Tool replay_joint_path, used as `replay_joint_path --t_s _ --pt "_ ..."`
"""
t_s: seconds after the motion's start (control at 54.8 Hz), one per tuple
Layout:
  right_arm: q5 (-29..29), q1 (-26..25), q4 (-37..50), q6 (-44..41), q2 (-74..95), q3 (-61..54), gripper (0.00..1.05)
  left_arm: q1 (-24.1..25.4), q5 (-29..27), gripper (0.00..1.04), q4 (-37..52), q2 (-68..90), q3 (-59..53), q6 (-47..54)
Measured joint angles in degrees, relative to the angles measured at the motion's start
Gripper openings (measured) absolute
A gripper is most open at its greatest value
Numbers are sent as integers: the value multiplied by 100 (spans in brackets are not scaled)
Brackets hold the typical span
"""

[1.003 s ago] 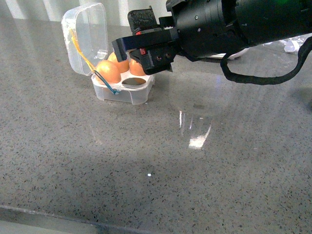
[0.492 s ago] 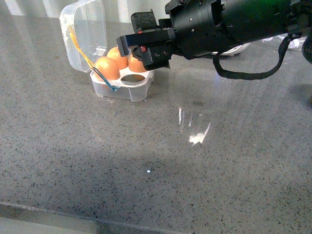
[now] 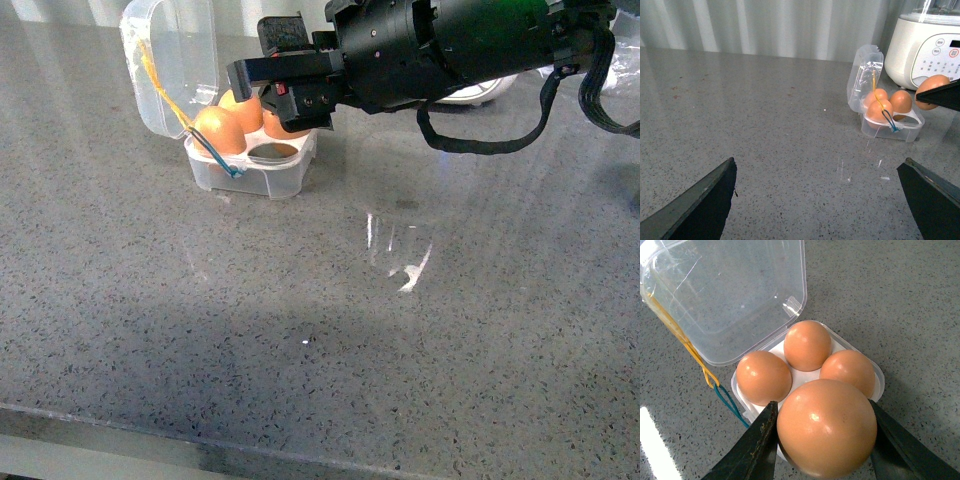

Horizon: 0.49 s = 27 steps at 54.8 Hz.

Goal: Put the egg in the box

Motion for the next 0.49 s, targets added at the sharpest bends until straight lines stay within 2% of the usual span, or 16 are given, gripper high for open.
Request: replay_joint_path --t_s 0.383,0.492 --pt "-24 92 -9 52 146 114 44 0 0 98 0 0 0 0" --pt "-31 109 -22 44 146 116 57 0 0 98 0 0 0 0"
